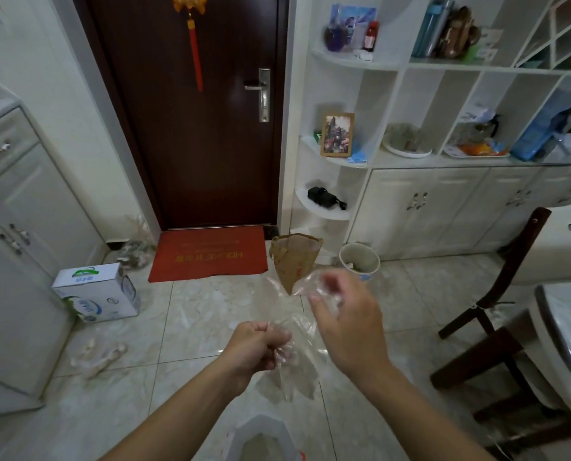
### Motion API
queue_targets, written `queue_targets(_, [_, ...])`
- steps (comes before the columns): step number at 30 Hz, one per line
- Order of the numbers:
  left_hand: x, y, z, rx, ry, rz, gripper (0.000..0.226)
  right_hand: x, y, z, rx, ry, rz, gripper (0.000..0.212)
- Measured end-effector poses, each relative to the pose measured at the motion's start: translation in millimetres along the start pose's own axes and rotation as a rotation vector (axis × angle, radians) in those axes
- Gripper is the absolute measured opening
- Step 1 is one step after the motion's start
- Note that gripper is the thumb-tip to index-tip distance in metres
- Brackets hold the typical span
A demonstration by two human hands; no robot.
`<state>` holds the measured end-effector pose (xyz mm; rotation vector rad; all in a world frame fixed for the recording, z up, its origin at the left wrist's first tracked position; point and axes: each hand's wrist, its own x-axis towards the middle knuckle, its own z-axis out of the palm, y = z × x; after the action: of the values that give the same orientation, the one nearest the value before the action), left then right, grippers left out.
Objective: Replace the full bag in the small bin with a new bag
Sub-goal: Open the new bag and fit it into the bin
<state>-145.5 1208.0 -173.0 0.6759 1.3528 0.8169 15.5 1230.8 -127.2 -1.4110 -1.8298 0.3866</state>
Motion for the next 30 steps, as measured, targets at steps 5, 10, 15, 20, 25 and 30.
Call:
queue_targets(5, [0, -6, 7, 0.01, 0.088, 0.104, 0.016, -14, 5, 23, -0.073, -0.416, 0.267, 0.056])
queue_targets(10, [-7, -5, 7, 0.124, 0.016, 0.159, 0.02, -11, 23, 43, 0.341, -0.498, 0.621, 0.032])
queue_targets(15, [-3, -7, -4, 0.079, -0.011, 0.033, 0.02, -5, 35, 49, 0.512, -0.5, 0.743, 0.012])
queue_targets(20, [14, -20, -37, -0.045, 0.165, -0.132, 0.016, 5, 51, 39, 0.886, -0.495, 1.156, 0.015])
queue_targets(25, [25, -30, -60, -0.562, 0.281, -0.267, 0.009, 9, 70, 27, 1.125, -0.459, 1.304, 0.025])
queue_targets(30, [33, -37, -92, -0.948, 0.395, -0.288, 0.01, 8, 90, 19, 1.267, -0.296, 1.405, 0.026])
